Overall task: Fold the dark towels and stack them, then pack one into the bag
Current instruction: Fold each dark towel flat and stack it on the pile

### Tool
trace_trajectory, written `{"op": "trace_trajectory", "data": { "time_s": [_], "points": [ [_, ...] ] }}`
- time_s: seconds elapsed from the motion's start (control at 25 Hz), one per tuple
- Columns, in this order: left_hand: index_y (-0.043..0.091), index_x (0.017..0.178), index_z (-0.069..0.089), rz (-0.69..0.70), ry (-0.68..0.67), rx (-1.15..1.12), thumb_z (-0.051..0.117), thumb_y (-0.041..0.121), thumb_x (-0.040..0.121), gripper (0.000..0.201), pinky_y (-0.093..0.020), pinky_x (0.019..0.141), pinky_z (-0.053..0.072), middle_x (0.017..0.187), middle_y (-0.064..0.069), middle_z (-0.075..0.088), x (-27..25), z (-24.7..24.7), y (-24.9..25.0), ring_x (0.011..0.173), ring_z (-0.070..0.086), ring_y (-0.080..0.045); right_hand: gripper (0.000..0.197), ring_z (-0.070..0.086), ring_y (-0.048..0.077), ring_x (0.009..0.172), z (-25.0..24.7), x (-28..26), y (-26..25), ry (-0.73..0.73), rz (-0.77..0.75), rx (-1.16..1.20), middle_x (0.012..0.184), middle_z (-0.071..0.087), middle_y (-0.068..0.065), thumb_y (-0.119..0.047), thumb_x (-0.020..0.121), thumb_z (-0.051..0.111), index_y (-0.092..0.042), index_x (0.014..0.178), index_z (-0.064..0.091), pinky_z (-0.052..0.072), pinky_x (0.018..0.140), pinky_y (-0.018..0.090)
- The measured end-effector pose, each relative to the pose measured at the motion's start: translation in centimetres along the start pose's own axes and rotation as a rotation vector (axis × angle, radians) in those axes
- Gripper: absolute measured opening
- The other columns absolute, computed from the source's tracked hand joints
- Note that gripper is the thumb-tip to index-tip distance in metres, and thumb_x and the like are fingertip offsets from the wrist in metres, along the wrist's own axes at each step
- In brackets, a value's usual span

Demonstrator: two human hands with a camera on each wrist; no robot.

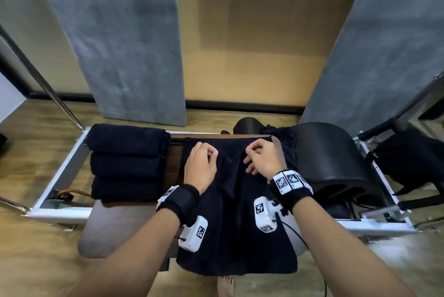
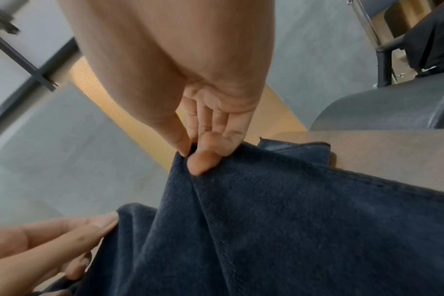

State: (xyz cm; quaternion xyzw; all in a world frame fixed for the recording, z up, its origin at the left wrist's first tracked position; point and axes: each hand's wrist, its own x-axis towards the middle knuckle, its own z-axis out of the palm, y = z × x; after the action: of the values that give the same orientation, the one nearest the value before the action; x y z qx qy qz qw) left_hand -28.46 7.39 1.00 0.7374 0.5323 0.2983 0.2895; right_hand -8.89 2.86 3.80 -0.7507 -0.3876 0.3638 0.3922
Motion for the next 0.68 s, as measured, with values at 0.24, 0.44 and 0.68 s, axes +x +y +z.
{"op": "trace_trajectory", "data": {
  "time_s": [0.24, 0.44, 0.68],
  "points": [
    [0.022, 0.109, 0.068, -0.130, -0.005, 0.070, 0.070, 0.038, 0.097, 0.020, -0.037, 0.079, 0.055, 0.097, 0.009, 0.057, -5.3, 0.1, -6.2, 0.088, 0.064, -0.016, 0.018, 0.058, 0.020, 0.038, -1.8, -2.4, 6.9, 0.053, 0.128, -0.032, 0.075, 0.068, 0.017, -0.005, 0.095, 0.069, -0.007, 0.110, 0.061, 0.044, 0.036, 0.026],
    [0.030, 0.099, 0.063, -0.393, -0.258, 0.235, 0.074, 0.053, 0.089, 0.028, -0.037, 0.076, 0.053, 0.091, 0.005, 0.071, -10.0, -0.6, -8.0, 0.095, 0.069, -0.024, 0.027, 0.041, 0.019, 0.026, -2.1, -6.6, 12.7, -0.072, 0.300, -0.209, 0.052, 0.063, 0.016, -0.014, 0.089, 0.079, -0.006, 0.093, 0.054, 0.029, 0.033, 0.020],
    [0.002, 0.107, 0.056, -0.466, 0.117, -0.389, 0.062, 0.015, 0.105, 0.014, -0.034, 0.052, 0.060, 0.074, -0.014, 0.076, -8.6, -1.8, -6.6, 0.061, 0.076, -0.023, 0.015, 0.070, 0.034, 0.051, -2.9, -6.6, 10.1, 0.078, 0.296, 0.432, 0.077, 0.072, 0.029, -0.003, 0.101, 0.062, -0.006, 0.103, 0.048, 0.056, 0.043, 0.031]
  ]
}}
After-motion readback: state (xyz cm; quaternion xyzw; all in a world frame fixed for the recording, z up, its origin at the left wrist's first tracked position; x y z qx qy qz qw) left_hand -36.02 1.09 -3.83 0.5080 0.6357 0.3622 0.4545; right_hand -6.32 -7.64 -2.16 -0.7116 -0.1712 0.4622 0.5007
